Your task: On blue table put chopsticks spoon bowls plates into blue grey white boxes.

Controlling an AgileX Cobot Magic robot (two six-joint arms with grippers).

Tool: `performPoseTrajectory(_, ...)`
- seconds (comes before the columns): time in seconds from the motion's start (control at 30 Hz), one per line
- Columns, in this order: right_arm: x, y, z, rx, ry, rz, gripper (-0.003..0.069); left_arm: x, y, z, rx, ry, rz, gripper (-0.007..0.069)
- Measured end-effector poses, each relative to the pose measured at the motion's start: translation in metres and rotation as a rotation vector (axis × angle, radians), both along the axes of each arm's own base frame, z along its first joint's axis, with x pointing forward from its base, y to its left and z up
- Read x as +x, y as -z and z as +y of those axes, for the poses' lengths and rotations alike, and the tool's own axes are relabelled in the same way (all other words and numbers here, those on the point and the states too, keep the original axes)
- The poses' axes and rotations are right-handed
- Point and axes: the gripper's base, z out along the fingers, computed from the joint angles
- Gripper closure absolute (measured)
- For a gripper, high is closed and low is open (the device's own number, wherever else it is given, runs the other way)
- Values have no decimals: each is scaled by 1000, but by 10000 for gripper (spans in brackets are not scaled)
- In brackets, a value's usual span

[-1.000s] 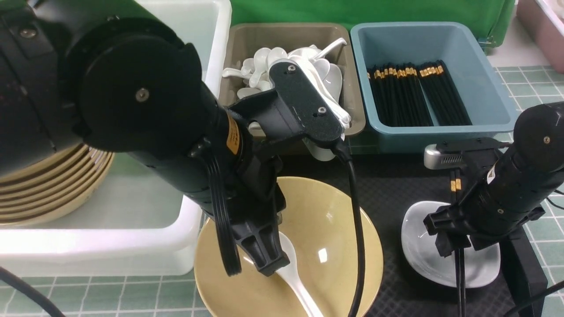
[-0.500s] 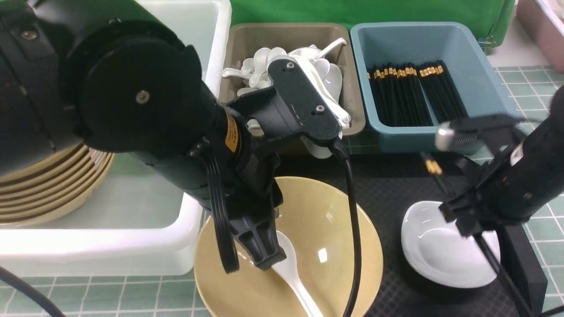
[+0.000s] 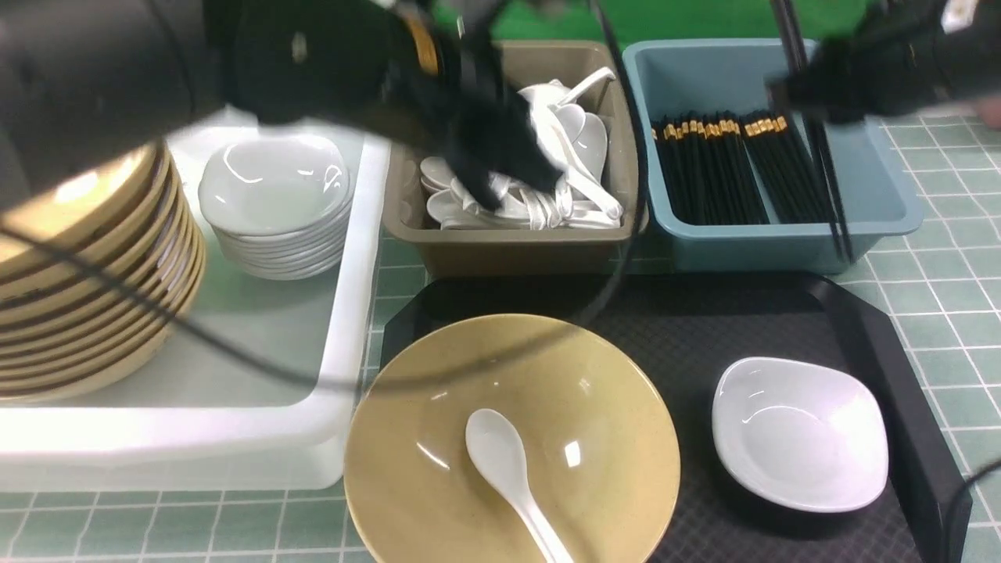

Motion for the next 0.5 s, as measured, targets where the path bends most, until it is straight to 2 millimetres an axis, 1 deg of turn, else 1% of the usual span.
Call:
performPoseTrajectory(0.03,12,0,-3,24,28,-23,510,3,-9,3,-22,-18,-18,622)
performPoseTrajectory(0.13,39,4,-12,77,97,-54,510,3,-21,7,-40,-32,-35,622)
performPoseTrajectory(0.17,60,12,-18,99,135,-53,510,1,-22,9,-32,-34,-21,622)
performPoseTrajectory(0.23,79,23,-24,107,165,-40,509,-4,-21,12,-2,-39,26,622)
performPoseTrajectory(0.33,102,42,-32,105,198,2,480,-11,-15,17,58,-45,114,622)
performPoseTrajectory(0.37,103,43,-31,106,198,3,475,-11,-15,17,58,-45,114,622)
performPoseTrajectory(0.4,113,54,-36,100,214,41,428,-15,-13,20,90,-50,155,622)
performPoseTrajectory(0.43,113,56,-36,98,215,50,413,-15,-13,21,94,-50,160,622)
performPoseTrajectory(0.47,117,60,-39,93,225,83,342,-20,-14,24,111,-53,185,622)
performPoseTrajectory(0.5,117,61,-41,86,230,111,305,-25,-17,27,119,-55,195,622)
